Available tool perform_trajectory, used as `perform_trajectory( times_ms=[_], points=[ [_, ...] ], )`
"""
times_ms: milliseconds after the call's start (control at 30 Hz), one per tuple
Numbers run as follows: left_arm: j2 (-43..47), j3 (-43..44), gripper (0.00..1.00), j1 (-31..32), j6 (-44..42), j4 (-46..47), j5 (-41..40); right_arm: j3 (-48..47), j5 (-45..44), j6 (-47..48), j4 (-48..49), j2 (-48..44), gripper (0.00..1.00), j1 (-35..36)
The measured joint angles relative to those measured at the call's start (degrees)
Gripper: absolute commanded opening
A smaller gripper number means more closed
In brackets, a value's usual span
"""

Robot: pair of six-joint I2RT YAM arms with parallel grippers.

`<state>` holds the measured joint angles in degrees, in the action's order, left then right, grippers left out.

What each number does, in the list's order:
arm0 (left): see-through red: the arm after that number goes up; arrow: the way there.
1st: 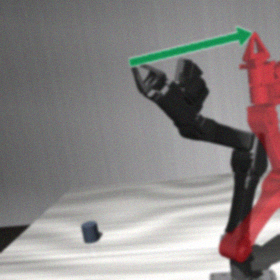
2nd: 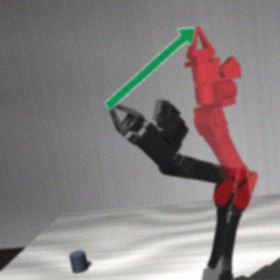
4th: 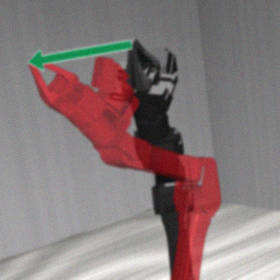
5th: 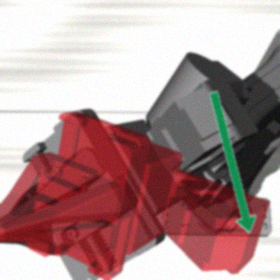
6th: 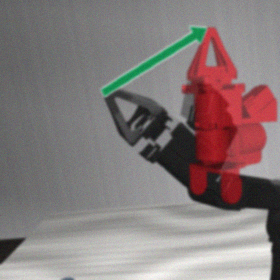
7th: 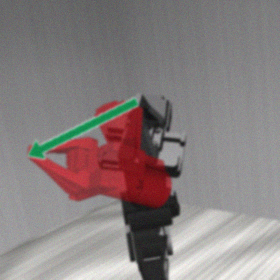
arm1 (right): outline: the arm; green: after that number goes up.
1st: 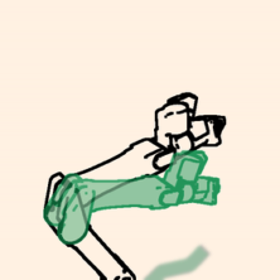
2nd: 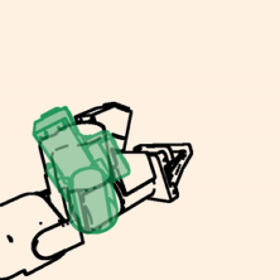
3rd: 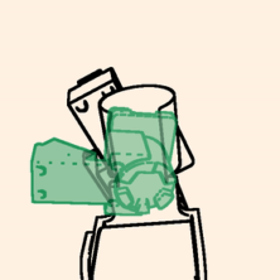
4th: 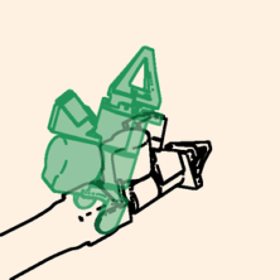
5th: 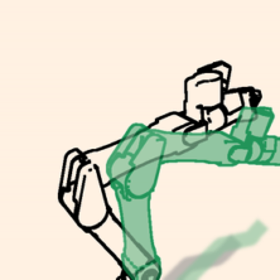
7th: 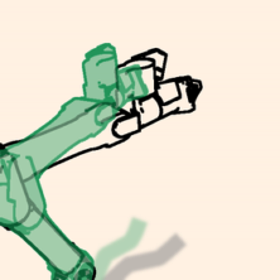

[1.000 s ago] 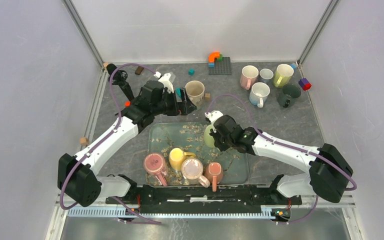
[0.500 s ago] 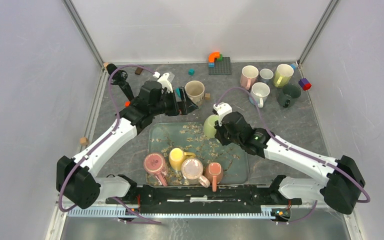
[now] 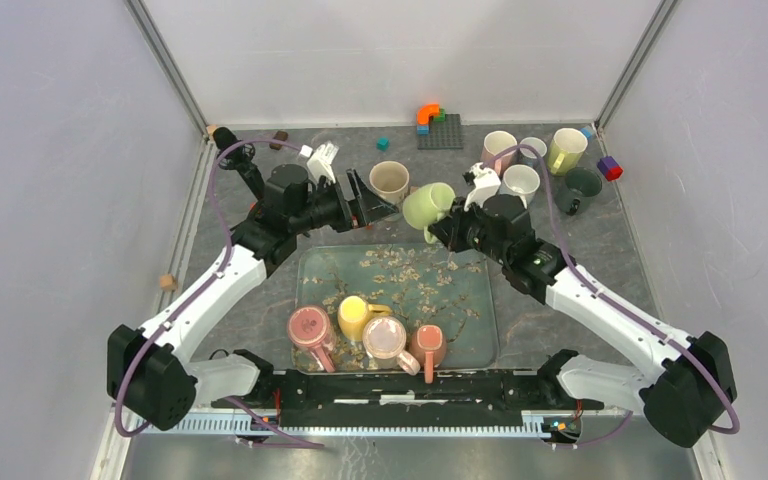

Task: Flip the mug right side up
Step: Turn over the cup on the tray.

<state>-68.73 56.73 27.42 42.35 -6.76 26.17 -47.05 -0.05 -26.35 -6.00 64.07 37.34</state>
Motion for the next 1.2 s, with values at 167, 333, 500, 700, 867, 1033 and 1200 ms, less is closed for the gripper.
perform_trajectory(
  times_ms=[167, 333, 500, 700, 867, 1033, 1200],
  points=[
    [0.0, -3.4, 0.98, -0.3, 5.4, 5.3, 4.1, -1.7, 3.1, -3.5, 6.9, 0.0, 0.00, -0.4],
    [-0.2, -5.9, 0.93, -0.7, 11.2, 11.6, 7.0, -2.4, 5.4, -7.0, 13.8, 0.0, 0.00, -0.7],
    [-0.5, -7.8, 0.83, -0.7, 17.3, 19.5, 9.0, -2.4, 6.7, -10.4, 18.9, 0.0, 0.00, -0.9],
    [-2.0, -9.8, 0.77, -0.7, 23.6, 28.1, 10.3, -2.4, 8.7, -14.3, 23.6, 0.0, 0.00, -1.1],
    [-4.1, -10.1, 0.71, -0.7, 29.1, 35.8, 10.6, -2.4, 10.6, -17.5, 27.8, 0.0, 0.00, -1.1],
    [-6.5, -10.1, 0.59, -0.7, 34.6, 43.9, 11.5, -2.3, 12.3, -20.2, 31.5, 0.0, 0.00, -1.2],
    [-8.5, -10.4, 0.50, -0.7, 40.2, 52.0, 11.6, -1.8, 13.6, -22.2, 34.6, 0.5, 0.00, -1.2]
  ],
)
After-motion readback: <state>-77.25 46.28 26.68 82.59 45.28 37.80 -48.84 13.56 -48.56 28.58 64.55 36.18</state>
